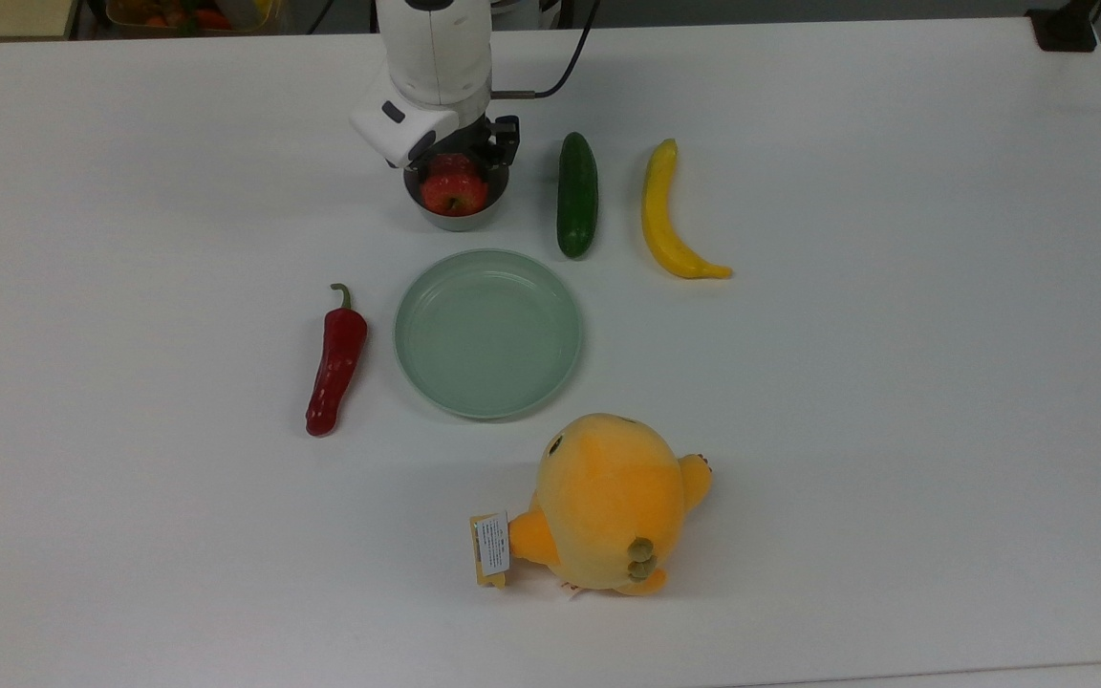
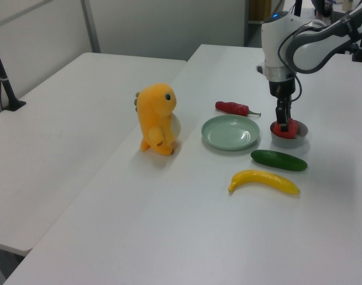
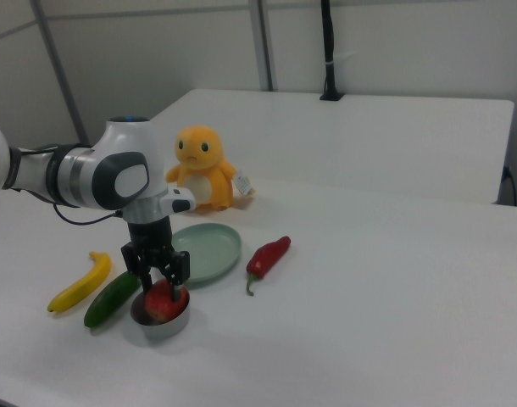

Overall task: Red apple placed in the center of the desktop
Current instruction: 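Close the gripper around the red apple, then lift the red apple up out of the grey bowl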

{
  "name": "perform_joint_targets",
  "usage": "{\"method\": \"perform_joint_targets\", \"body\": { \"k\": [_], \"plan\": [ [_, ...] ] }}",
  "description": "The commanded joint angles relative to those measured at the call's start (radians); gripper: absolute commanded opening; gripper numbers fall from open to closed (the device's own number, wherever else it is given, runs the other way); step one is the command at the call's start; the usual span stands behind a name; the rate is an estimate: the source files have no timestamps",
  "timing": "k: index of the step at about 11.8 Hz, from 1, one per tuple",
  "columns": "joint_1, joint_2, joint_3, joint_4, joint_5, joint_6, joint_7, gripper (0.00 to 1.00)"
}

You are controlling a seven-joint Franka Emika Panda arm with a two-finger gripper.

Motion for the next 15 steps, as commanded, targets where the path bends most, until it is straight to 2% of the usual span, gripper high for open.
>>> {"method": "perform_joint_targets", "body": {
  "k": [1, 4, 6, 10, 11, 13, 15],
  "plan": [
    [0.01, -0.058, -0.009, -0.007, -0.009, -0.017, -0.015, 0.0],
    [0.013, -0.112, -0.009, 0.0, -0.009, -0.057, -0.019, 0.0],
    [0.013, -0.119, -0.008, 0.045, 0.006, -0.055, -0.007, 0.0],
    [0.021, -0.107, 0.0, 0.146, 0.128, -0.022, -0.002, 0.0],
    [0.024, -0.107, 0.001, 0.154, 0.182, -0.003, -0.004, 0.0],
    [0.057, -0.089, 0.003, 0.169, 0.205, 0.069, -0.002, 0.0],
    [0.083, -0.025, 0.009, 0.219, 0.216, 0.092, 0.002, 0.0]
  ]
}}
